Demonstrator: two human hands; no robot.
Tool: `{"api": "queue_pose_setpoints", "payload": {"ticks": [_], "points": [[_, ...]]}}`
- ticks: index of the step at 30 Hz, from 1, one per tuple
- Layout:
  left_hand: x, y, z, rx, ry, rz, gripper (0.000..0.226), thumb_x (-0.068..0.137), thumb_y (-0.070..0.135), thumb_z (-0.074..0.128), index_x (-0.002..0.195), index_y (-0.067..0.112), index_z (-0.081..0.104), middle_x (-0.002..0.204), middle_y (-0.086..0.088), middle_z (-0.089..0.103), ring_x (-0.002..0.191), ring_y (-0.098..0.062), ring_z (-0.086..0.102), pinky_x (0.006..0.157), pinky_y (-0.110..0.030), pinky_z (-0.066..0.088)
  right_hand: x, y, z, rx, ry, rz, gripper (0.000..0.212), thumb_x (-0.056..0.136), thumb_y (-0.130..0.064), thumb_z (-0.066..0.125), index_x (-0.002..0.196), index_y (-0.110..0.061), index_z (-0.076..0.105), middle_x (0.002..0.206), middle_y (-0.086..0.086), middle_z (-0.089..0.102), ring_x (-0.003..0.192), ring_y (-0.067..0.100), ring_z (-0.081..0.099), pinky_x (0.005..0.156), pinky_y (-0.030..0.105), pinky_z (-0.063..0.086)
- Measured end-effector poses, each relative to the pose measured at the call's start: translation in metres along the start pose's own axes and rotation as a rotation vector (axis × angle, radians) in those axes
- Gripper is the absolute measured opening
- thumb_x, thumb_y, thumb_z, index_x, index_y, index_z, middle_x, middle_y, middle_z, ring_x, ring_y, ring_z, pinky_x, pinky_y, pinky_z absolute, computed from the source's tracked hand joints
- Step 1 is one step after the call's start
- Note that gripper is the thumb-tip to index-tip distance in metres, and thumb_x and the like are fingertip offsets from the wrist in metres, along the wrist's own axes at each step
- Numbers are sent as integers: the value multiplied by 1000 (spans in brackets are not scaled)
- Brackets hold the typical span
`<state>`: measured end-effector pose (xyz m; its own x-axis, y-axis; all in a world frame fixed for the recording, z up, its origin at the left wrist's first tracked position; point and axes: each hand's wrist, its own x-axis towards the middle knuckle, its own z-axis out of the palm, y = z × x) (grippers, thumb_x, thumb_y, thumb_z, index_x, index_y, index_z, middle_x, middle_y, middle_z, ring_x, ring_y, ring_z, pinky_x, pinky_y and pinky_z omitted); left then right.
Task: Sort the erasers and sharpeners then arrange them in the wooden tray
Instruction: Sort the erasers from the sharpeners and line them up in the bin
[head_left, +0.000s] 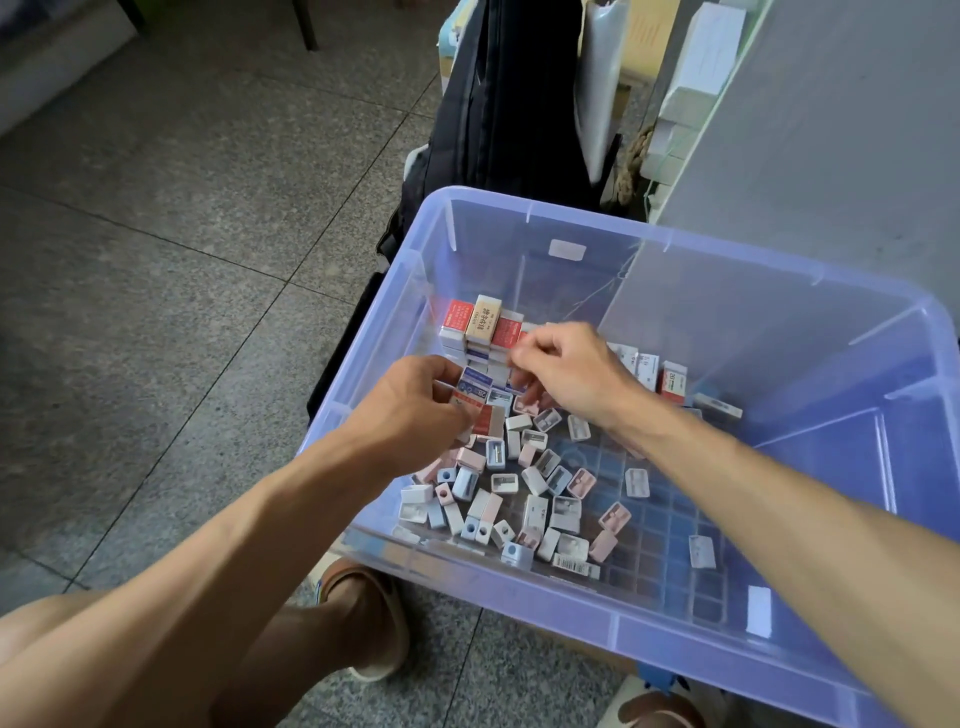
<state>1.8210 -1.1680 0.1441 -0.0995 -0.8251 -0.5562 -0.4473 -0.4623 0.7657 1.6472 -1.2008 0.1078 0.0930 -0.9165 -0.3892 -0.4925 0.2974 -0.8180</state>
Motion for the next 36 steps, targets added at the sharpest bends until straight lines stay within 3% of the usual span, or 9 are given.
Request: {"api": "queue_pose_setpoints", "payload": {"ticks": [4,8,11,16,20,26,29,32,36], "points": [[0,1,3,-37,-10,44,12,88,1,67,93,12,67,79,-2,73,85,-24,73,87,-44,58,-41,12,-10,307,-237,162,13,97,-10,59,109,-9,65,95,13,74,75,24,71,67,34,59],[-3,6,13,-100,-33,87,6,87,2,69,87,7,67,79,-7,71,73,-17,69,76,-31,61,-48,11,-11,462,-209,163,16,90,1,68,104,-7,65,92,16,72,76,25,71,82,48,58],[-3,9,17,-160,-51,79,8,86,0,69,85,7,66,75,-5,70,71,-15,70,71,-25,60,-47,10,-9,466,-229,182,21,87,0,72,105,-8,67,100,15,70,82,22,70,76,41,59],[9,9,20,-86,-30,82,10,90,15,68,92,5,70,88,-8,72,86,-20,70,75,-31,60,-43,11,-17,451,-306,268,17,97,-5,61,113,-4,60,89,12,72,77,26,71,62,32,59],[34,17,23,141,90,132,16,90,19,69,89,4,68,84,-18,69,76,-22,61,70,-37,52,-33,20,-34,406,-115,270,2,93,-7,67,93,-7,66,73,10,70,58,16,67,52,25,55],[88,30,29,350,199,240,17,84,15,76,89,15,60,77,-2,66,60,-9,55,42,-11,38,-23,31,-51,350,84,265,4,90,-10,69,94,-9,71,67,5,66,51,10,60,50,22,50],[104,27,30,537,281,338,19,80,18,79,83,18,60,74,-1,65,66,-19,58,53,-23,44,-20,33,-51,322,89,249,5,90,-12,70,94,-11,71,67,4,67,52,9,60,52,23,51],[109,26,30,754,359,485,21,79,18,79,92,9,63,90,-11,66,81,-31,56,69,-34,44,-17,34,-52,321,90,237,3,90,-13,70,92,-12,71,70,5,68,56,11,61,57,24,53],[110,21,31,893,363,553,21,84,23,74,97,9,64,97,-14,65,83,-34,57,68,-35,41,-16,35,-54,310,99,230,2,90,-14,70,92,-13,70,72,5,68,57,10,61,58,25,54]]}}
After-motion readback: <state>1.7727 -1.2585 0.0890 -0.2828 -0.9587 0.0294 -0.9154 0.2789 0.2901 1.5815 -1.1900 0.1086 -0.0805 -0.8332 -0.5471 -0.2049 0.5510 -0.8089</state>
